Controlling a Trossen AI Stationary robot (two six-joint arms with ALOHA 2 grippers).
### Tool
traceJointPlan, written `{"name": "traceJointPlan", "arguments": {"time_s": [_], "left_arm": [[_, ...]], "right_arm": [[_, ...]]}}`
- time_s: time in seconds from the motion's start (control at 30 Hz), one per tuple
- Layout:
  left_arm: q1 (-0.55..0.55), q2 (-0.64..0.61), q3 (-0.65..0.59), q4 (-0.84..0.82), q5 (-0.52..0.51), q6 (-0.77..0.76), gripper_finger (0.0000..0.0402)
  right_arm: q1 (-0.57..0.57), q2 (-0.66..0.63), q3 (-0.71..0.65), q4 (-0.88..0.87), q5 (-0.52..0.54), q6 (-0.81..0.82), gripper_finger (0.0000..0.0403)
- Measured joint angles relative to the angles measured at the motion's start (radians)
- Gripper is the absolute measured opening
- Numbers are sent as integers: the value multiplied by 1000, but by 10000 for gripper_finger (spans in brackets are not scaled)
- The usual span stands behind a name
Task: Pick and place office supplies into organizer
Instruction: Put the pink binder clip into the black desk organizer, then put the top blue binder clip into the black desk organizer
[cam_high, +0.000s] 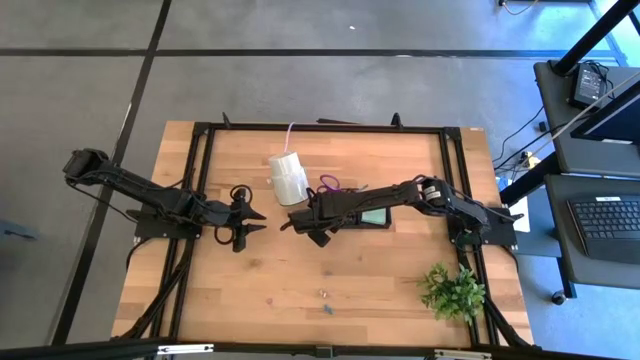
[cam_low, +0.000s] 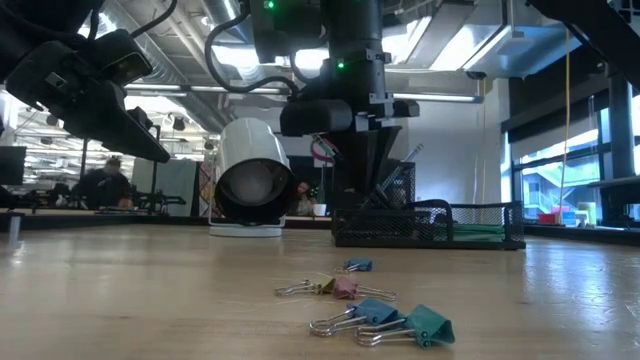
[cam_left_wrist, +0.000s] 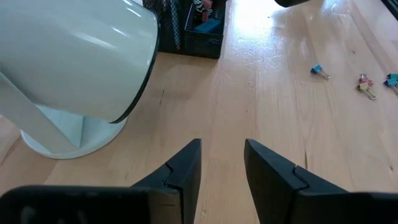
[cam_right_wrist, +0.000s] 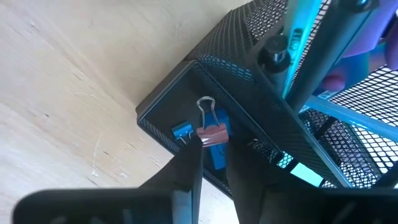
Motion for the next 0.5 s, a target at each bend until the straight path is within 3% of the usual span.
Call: {"name": "traceJointPlan", "arguments": {"time_s": [0.5], "left_arm": [[0, 0, 0, 0, 0, 1, 116]], "right_arm": [[0, 0, 0, 4, 0, 17, 105]]}}
